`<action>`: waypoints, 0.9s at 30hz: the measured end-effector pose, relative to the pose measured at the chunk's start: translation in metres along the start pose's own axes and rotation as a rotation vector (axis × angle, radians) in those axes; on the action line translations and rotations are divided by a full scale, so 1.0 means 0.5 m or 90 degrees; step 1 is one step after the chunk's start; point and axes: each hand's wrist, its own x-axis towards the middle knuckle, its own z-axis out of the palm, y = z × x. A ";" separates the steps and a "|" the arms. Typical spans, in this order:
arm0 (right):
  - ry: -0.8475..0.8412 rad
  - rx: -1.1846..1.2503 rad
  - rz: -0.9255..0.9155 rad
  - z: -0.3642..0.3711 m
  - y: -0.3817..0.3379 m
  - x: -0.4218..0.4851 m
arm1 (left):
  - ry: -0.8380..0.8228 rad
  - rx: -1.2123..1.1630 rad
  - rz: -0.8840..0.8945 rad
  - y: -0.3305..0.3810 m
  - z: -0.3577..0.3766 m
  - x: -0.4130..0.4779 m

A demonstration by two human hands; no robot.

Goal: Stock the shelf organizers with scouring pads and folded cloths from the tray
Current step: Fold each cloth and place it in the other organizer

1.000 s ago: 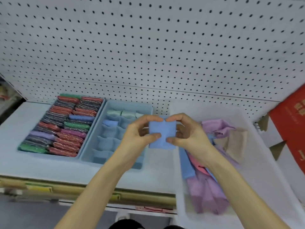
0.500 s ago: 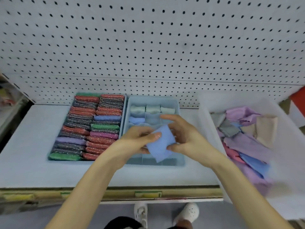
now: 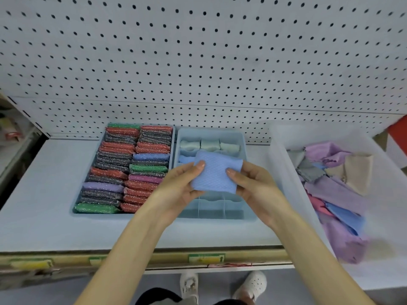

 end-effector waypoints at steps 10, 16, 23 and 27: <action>0.276 -0.141 -0.183 0.070 0.026 0.010 | -0.001 -0.065 0.086 -0.019 0.013 -0.012; 0.099 -0.164 -0.115 0.063 0.025 -0.002 | 0.027 0.071 0.152 -0.020 0.006 -0.015; -0.033 -0.169 -0.056 0.034 0.018 0.001 | 0.038 0.182 0.184 -0.033 -0.006 -0.013; -0.039 -0.145 -0.042 0.037 0.037 0.008 | 0.074 0.198 0.190 -0.035 -0.018 -0.010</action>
